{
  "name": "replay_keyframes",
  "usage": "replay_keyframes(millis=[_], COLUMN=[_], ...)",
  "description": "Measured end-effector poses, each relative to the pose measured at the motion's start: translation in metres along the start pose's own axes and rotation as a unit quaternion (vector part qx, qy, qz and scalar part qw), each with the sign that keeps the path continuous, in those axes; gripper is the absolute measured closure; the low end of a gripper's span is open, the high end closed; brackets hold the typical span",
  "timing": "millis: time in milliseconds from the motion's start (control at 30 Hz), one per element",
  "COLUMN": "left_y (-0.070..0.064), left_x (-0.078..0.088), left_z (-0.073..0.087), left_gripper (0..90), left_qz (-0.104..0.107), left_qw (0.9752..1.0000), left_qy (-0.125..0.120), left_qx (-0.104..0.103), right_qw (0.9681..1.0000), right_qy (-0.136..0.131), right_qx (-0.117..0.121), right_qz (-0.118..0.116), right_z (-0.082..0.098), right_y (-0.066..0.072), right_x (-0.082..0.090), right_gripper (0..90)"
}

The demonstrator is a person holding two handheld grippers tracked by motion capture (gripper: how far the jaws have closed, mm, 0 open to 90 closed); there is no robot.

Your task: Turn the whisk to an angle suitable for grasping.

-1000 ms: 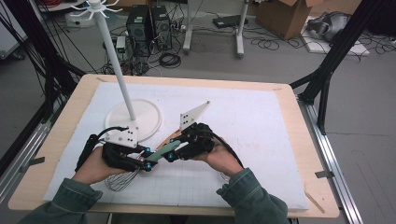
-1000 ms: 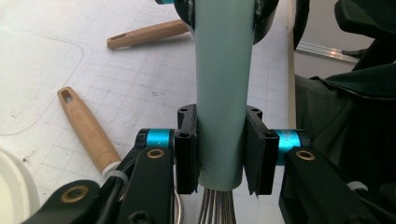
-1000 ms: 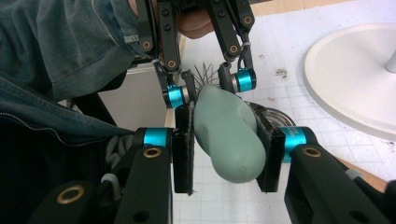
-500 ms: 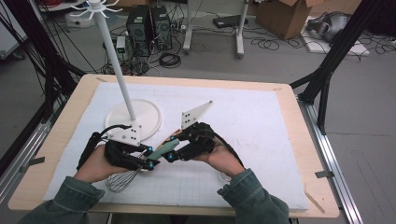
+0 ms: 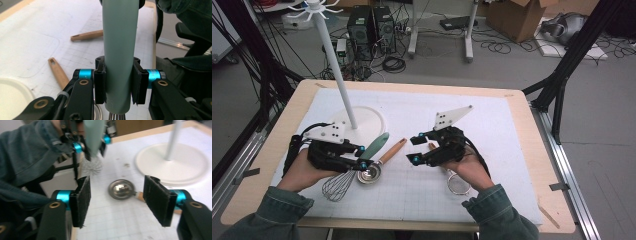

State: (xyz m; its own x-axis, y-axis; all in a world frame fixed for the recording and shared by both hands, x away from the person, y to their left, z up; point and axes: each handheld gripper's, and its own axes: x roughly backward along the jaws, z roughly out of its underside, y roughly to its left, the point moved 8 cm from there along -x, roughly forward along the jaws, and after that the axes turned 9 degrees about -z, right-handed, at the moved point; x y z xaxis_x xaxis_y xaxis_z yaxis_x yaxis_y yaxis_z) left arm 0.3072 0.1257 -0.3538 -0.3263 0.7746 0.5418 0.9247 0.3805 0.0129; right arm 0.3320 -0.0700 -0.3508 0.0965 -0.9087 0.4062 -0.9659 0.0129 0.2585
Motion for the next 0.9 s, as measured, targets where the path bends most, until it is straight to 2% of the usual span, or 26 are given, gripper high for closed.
replay_keyframes(millis=[33,133,167,300,367,433,533,900], left_y=[0.001,0.006,0.009,0.014,0.018,0.021,0.026,0.037], left_x=[0.001,0.007,0.01,0.014,0.016,0.019,0.022,0.035], left_z=[-0.001,-0.004,-0.006,-0.009,-0.011,-0.013,-0.015,-0.021], left_gripper=[69.3,69.3,69.3,69.3,69.3,69.3,69.3,69.3], left_qz=[-0.005,-0.013,-0.021,-0.028,-0.035,-0.043,-0.053,-0.079], left_qw=[1.0,0.9997,0.9993,0.9984,0.9978,0.997,0.9959,0.9906], left_qy=[-0.005,-0.015,-0.025,-0.04,-0.047,-0.053,-0.06,-0.094], left_qx=[0.006,0.01,0.016,0.028,0.032,0.036,0.042,0.06], right_qw=[0.9999,0.9997,0.9993,0.9987,0.9977,0.9976,0.9956,0.9922], right_qy=[-0.005,-0.008,-0.009,-0.009,-0.011,-0.012,-0.015,-0.016], right_qx=[-0.004,-0.005,-0.009,-0.013,-0.017,-0.017,-0.022,-0.032], right_qz=[0.015,0.024,0.035,0.049,0.064,0.066,0.09,0.12], right_z=[0.002,0.005,0.008,0.011,0.014,0.015,0.019,0.032], right_y=[-0.003,-0.004,-0.005,-0.008,-0.01,-0.01,-0.013,-0.016], right_x=[0.008,0.014,0.02,0.029,0.039,0.041,0.054,0.074], right_gripper=[34.8,34.5,33.3,32.2,31.3,30.9,28.8,26.5])
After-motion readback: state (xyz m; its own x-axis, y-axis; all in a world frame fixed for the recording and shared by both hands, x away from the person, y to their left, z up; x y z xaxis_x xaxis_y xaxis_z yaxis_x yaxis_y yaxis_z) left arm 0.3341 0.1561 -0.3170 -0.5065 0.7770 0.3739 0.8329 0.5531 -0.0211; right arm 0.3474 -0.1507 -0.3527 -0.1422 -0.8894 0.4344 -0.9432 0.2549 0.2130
